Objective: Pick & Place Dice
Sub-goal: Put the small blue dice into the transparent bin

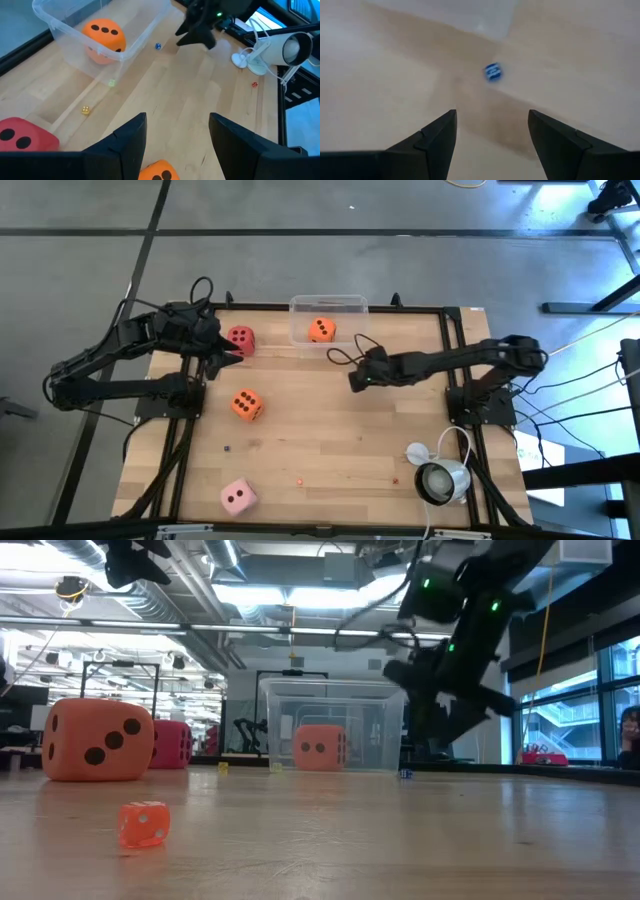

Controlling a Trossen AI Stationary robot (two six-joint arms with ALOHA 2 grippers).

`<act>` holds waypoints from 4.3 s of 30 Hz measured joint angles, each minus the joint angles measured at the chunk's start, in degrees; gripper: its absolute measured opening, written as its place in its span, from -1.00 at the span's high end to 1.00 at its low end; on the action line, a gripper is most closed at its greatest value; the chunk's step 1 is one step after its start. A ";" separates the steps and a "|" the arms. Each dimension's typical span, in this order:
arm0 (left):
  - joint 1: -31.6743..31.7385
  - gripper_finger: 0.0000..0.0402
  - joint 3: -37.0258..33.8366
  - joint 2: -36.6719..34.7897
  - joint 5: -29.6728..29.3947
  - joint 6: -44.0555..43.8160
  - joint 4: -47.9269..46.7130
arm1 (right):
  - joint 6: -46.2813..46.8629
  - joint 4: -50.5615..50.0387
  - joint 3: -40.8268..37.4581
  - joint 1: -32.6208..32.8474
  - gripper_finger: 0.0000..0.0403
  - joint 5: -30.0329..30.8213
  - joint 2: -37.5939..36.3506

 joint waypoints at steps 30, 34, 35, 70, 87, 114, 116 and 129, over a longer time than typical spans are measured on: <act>0.00 -0.04 0.00 0.00 0.04 -1.03 -0.04 | -9.90 9.40 0.07 -6.52 -0.21 -1.50 8.04; 0.01 -0.04 0.00 0.00 0.09 -1.03 0.02 | -9.84 11.37 0.07 -6.54 -0.21 -1.79 9.69; 0.01 -0.04 0.00 0.00 0.09 -1.04 0.04 | -9.82 12.19 0.08 -6.54 -0.21 -1.99 10.25; 0.00 -0.04 0.00 0.00 0.09 -3.48 2.78 | -7.91 14.74 0.11 -6.58 0.71 -4.07 11.93; 0.01 -0.04 0.00 -0.02 0.09 -3.04 2.73 | -3.21 13.16 0.22 -2.53 0.72 -14.39 10.73; 0.00 -0.04 0.00 0.00 0.09 -3.02 2.61 | 12.28 6.38 -0.02 11.95 0.72 -1.96 -18.63; 0.01 -0.04 0.00 0.00 0.09 -3.02 2.62 | 9.96 6.21 -0.02 11.55 0.72 1.30 -21.77; 0.00 -0.04 0.00 2.65 0.02 -3.75 7.20 | -7.32 1.32 5.31 -1.46 0.74 1.89 -26.13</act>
